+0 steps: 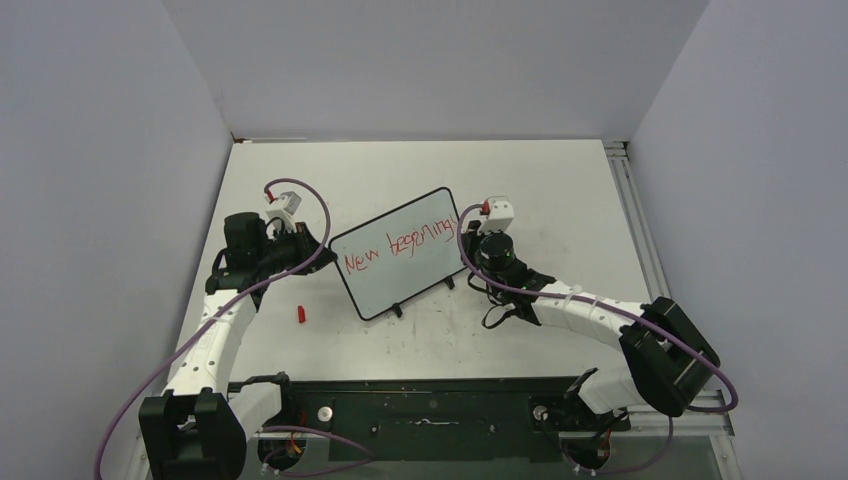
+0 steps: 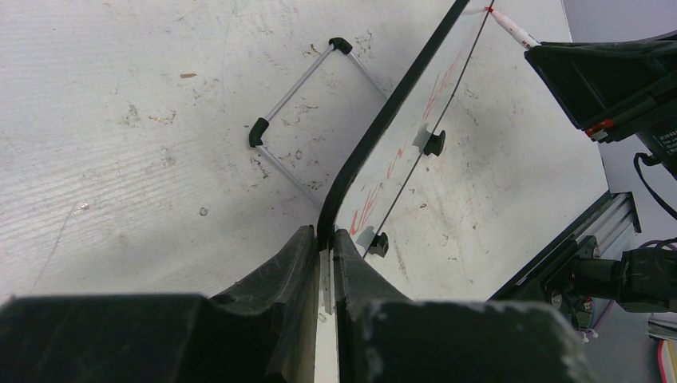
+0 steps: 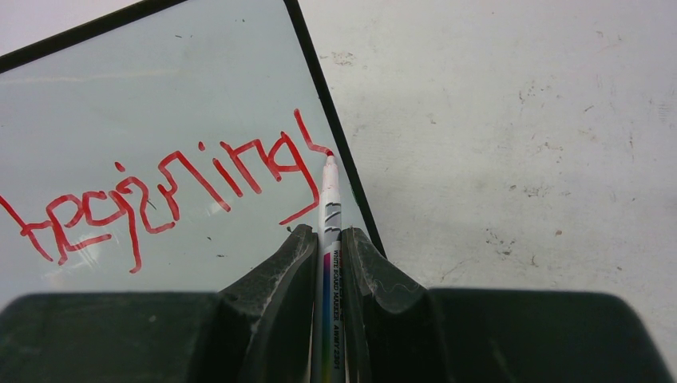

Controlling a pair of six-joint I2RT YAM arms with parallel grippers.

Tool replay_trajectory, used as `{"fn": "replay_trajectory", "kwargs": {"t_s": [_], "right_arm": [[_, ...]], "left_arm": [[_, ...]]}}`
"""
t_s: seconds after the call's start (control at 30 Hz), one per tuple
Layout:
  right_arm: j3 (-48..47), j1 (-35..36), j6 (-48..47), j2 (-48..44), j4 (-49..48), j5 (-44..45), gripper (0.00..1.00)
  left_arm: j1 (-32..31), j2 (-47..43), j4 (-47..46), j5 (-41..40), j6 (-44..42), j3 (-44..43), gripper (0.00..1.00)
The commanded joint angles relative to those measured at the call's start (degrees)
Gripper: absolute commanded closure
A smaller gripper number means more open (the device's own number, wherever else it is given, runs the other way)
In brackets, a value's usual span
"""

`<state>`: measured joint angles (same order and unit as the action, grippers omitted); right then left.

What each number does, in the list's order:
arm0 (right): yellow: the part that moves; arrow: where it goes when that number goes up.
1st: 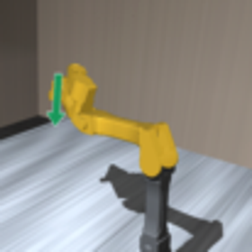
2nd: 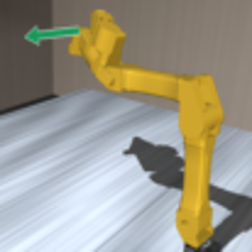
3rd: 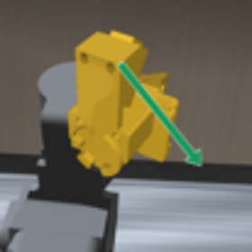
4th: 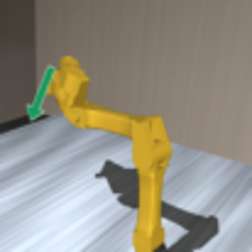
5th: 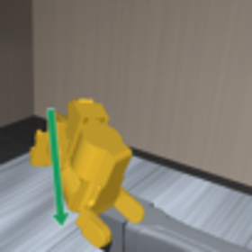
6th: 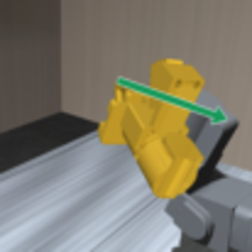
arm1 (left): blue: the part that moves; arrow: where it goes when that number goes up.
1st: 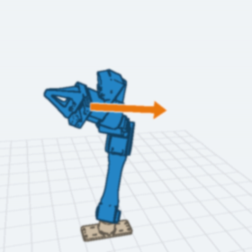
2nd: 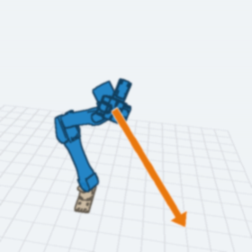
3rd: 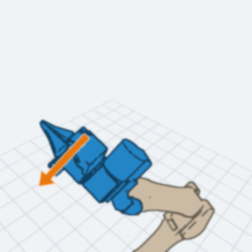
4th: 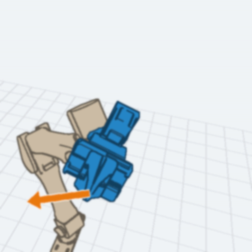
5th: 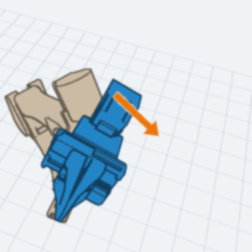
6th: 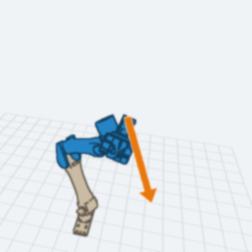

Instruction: Write a sentence on the whiteboard

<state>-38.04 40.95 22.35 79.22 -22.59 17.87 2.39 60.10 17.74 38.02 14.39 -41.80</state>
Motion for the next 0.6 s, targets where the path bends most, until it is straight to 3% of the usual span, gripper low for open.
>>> {"fn": "replay_trajectory", "kwargs": {"t_s": [0.0, 0.57], "right_arm": [[0.8, 0.19, 0.7, -1.79, -0.27, 1.1, 0.95], [1.83, 2.48, 1.36, -2.17, -0.34, 0.58, 0.95]], "left_arm": [[0.07, -0.68, -1.58, 0.22, -0.33, -0.65, 1.0], [0.07, -0.85, -1.57, 0.3, -0.29, -0.56, 1.0]]}}
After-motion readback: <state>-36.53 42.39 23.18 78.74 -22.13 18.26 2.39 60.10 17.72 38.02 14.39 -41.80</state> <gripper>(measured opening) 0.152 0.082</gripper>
